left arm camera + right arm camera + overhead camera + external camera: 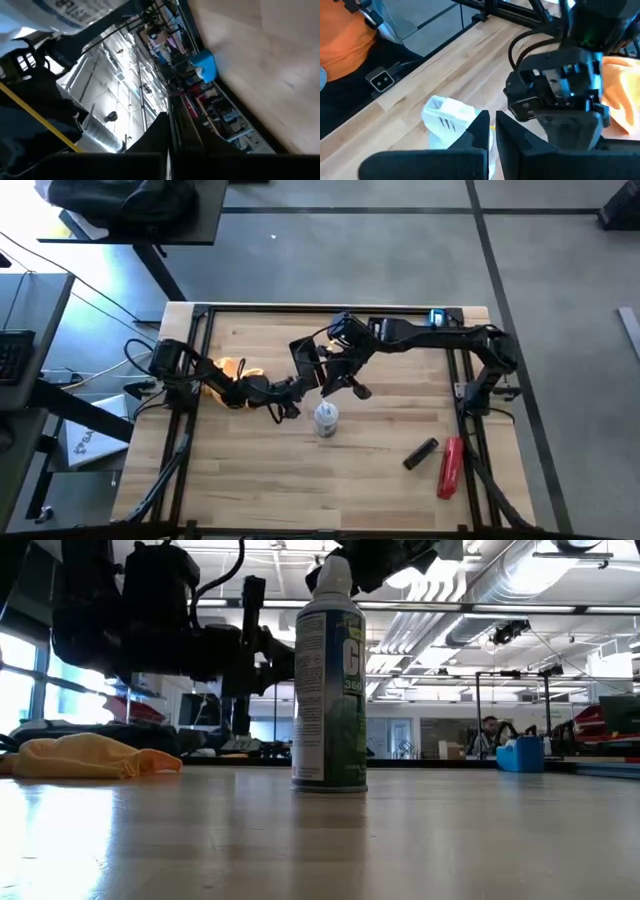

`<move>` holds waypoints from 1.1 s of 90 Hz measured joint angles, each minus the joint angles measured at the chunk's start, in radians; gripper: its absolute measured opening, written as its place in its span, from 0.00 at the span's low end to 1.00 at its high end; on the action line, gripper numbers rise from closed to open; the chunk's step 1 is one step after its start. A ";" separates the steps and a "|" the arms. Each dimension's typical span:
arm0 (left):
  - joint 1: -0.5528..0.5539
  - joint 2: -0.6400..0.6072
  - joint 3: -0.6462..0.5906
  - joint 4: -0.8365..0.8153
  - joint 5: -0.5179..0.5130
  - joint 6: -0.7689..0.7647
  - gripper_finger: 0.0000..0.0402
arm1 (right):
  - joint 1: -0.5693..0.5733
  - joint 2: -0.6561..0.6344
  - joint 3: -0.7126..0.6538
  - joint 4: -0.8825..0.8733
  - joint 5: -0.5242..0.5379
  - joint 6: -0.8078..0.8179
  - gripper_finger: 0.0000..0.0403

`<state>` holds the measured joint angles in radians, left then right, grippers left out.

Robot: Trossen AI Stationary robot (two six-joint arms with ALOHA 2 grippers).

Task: Apply microfiber cloth
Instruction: Spray the front of the cellphone using the white spray bottle

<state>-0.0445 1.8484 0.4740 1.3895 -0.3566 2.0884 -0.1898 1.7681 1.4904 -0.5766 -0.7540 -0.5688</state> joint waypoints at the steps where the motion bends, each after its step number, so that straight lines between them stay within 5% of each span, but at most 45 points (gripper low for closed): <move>1: 0.001 0.000 0.000 0.000 0.000 0.000 0.02 | 0.000 0.000 0.000 -0.003 0.000 0.000 0.00; 99: 0.013 0.000 0.006 -0.001 0.052 -0.014 0.02 | 0.035 -0.007 0.003 -0.012 0.048 0.038 0.00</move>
<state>-0.0315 1.8484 0.4795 1.3881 -0.3049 2.0740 -0.1543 1.7607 1.4933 -0.5887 -0.7063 -0.5308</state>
